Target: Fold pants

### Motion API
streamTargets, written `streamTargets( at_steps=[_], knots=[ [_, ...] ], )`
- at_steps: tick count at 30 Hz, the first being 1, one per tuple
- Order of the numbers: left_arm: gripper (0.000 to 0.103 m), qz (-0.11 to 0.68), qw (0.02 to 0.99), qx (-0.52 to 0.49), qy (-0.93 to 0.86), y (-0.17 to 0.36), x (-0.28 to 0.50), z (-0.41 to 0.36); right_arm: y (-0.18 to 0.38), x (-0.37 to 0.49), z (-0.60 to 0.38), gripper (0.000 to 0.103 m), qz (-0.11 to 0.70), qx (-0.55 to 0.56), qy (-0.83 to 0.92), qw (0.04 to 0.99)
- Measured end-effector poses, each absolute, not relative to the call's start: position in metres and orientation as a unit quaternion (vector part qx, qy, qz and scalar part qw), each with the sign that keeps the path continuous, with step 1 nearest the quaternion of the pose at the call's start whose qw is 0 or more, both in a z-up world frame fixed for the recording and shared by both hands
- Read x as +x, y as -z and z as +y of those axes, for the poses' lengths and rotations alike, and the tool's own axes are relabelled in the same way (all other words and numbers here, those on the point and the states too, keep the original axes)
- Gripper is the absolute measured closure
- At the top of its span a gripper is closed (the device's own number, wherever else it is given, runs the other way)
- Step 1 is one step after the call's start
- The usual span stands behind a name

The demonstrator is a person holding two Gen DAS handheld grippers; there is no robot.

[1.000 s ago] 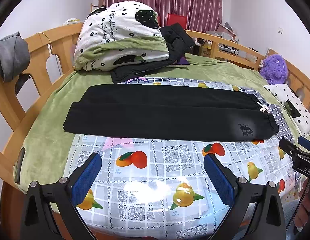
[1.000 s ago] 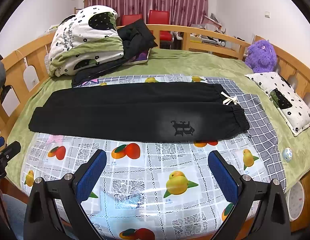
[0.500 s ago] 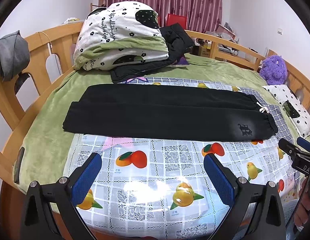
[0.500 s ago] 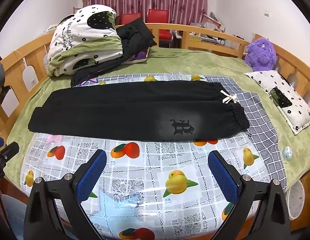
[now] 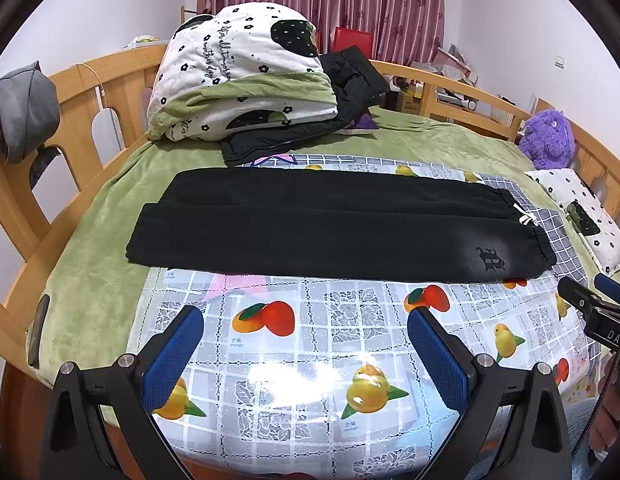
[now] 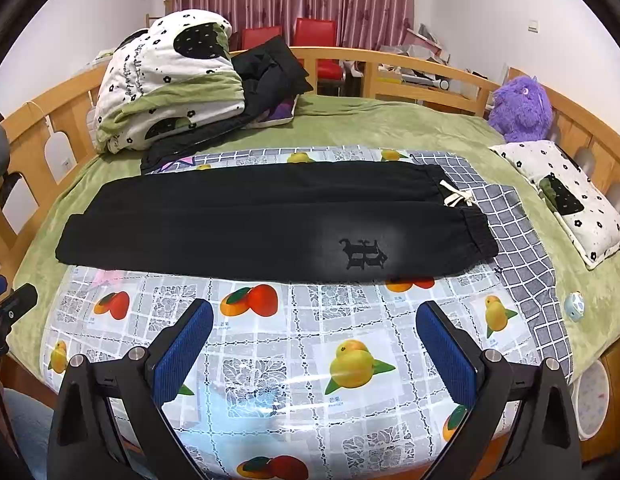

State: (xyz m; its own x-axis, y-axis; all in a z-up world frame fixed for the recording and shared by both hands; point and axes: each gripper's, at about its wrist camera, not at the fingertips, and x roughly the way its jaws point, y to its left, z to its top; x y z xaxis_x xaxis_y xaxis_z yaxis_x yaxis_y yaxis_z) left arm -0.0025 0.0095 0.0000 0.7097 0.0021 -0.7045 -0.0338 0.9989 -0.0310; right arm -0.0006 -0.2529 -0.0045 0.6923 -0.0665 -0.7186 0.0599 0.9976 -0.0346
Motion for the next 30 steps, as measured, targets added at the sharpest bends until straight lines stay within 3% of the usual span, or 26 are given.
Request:
streamTargets(
  at_steps=[30],
  knots=[
    [0.001,0.382,0.924,-0.023,-0.011,0.0002,-0.0022,0.0101,0.006,-0.0009,-0.252,0.003,0.391,-0.006,0.033,0.92]
  ],
)
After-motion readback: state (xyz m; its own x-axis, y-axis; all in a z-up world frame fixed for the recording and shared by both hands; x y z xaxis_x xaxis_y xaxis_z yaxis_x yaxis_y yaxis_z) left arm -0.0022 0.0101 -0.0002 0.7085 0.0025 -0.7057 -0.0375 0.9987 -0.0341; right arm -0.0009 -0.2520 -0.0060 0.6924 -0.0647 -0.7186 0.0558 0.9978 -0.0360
